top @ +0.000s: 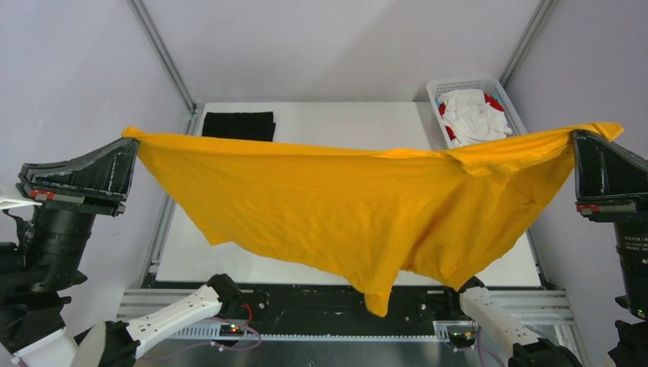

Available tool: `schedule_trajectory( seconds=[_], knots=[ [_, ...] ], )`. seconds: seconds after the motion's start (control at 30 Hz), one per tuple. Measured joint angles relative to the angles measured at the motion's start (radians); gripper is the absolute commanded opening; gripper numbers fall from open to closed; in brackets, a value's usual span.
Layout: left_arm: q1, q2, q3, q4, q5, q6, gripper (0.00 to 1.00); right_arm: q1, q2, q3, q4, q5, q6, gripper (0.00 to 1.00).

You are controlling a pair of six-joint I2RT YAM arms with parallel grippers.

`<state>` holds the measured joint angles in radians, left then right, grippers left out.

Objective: Fold and stack the t-shirts
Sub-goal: Flatten out the tshirt

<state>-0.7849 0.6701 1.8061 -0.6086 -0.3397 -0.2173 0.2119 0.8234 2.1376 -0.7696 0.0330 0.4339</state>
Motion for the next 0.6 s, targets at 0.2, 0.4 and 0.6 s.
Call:
schedule_trajectory(
  seconds=[0.2,0.4,0.6],
  knots=[
    [0.0,-0.034,-0.045,0.001,0.003,-0.001,0.0,-0.006,-0.032,-0.054,-0.023,-0.07,0.007,0.0],
    [0.001,-0.044,-0.181,0.045,-0.102,-0.001,0.0,-0.013,-0.1,-0.231,0.022,-0.045,0.013,0.0],
    [0.024,0.096,-0.439,0.166,-0.455,-0.009,0.0,-0.013,-0.099,-0.542,0.132,0.069,0.029,0.0]
  ],
)
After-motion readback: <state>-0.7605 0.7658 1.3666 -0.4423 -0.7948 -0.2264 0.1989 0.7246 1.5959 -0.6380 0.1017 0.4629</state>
